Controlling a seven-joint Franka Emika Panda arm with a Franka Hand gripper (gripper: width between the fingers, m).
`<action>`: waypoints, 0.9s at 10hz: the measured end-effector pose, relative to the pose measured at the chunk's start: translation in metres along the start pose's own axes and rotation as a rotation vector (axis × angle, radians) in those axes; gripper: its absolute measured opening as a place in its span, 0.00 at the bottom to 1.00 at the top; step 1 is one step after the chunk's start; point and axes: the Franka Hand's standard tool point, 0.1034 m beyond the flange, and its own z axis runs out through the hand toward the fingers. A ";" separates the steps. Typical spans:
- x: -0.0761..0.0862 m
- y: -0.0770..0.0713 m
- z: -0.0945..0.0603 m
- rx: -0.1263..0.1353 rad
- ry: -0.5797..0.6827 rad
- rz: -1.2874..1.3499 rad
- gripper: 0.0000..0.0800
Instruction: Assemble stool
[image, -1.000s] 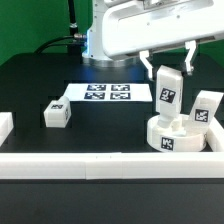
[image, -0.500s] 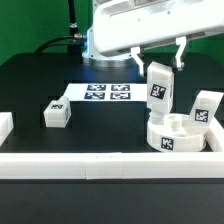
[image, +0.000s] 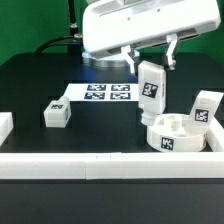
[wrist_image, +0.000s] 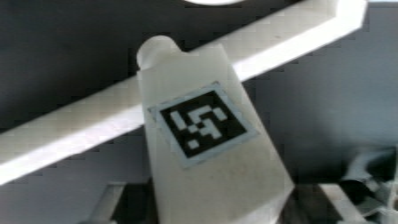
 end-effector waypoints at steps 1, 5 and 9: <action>-0.001 0.001 0.000 0.010 -0.024 0.022 0.41; -0.004 0.002 0.000 0.009 -0.053 0.026 0.41; -0.019 0.003 -0.001 0.012 -0.061 0.026 0.41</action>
Offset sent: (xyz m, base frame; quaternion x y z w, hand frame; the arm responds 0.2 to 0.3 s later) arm 0.0000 0.0000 0.0000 0.0000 0.0000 0.0000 1.0000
